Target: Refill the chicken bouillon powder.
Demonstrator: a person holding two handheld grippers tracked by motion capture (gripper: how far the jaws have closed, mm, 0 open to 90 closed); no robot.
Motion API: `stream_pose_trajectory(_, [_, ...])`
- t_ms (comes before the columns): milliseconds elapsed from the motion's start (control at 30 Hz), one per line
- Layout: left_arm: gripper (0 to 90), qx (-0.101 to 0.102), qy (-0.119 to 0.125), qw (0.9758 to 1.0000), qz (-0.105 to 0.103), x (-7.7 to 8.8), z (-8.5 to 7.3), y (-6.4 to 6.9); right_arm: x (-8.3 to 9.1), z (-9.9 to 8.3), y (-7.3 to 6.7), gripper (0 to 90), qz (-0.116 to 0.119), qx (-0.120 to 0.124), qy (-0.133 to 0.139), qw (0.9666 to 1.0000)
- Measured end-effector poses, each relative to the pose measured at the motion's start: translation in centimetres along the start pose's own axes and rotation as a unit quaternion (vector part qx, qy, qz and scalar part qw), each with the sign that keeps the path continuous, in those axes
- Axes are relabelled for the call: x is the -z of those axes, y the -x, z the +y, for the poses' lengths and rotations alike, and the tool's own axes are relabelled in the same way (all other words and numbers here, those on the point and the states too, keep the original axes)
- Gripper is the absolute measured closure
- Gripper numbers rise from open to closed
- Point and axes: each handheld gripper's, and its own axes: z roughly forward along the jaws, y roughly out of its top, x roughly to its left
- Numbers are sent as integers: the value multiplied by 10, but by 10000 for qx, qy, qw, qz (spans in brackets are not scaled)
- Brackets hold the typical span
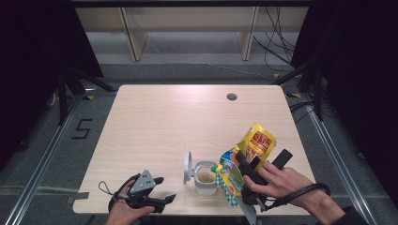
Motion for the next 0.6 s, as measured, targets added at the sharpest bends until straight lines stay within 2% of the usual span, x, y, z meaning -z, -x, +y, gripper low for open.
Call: stream_pose_trajectory(600, [256, 3, 1, 10000, 0, 0, 0, 0, 1, -1, 1, 649, -7, -5, -4, 10000])
